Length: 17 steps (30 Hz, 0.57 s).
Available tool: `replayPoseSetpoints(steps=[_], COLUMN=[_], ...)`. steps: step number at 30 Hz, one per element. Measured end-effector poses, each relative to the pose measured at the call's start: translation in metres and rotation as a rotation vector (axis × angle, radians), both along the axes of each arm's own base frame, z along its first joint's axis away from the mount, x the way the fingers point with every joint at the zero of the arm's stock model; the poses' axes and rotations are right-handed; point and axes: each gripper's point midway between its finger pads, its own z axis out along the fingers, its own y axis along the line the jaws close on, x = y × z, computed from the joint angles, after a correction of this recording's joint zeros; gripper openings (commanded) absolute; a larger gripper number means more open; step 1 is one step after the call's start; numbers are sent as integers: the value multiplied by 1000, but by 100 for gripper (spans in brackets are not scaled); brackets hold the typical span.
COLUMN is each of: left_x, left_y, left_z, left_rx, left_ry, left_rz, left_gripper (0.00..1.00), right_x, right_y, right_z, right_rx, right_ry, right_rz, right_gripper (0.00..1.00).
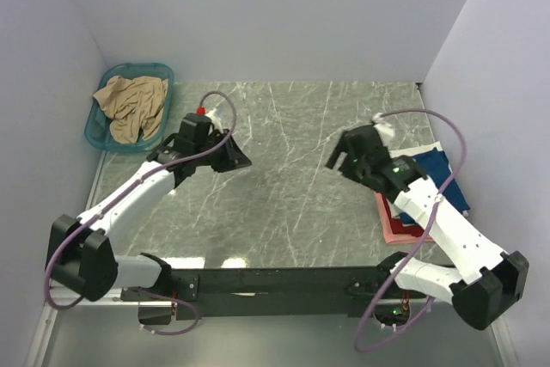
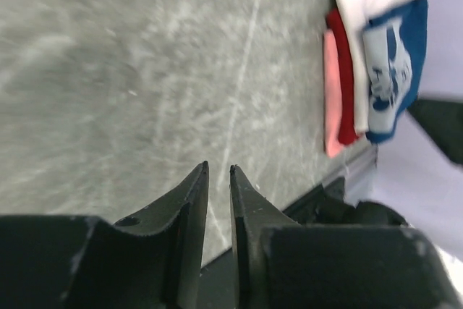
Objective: Fold and stack the t-shirts
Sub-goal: Reset both grippers
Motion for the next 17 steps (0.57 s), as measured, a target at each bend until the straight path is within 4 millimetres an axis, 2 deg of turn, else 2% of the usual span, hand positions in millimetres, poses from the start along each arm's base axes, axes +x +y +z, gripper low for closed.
replayPoseSetpoints(steps=[4,8,10,14,17], left_x=[4,-6,-11,-17,-18], left_y=[27,45,53,66,70], left_z=[2,-4,-6,-6,-8], left_rx=[35,74,88,103,112], left_ry=[-52,-71,-89,-124,-129], left_rz=[83,131,155,204,224], left_gripper=[26,27,29,29,28], right_x=[-10,-19,-21,-29,-33], right_y=[55,86,89,81,79], right_z=[3,7,3,-13,-14], right_rx=[35,55,50,19,13], right_ry=[-55,-99,-108,-105,-115], right_rz=[180,294,319,348,371], right_gripper=[89,90,90,91,91])
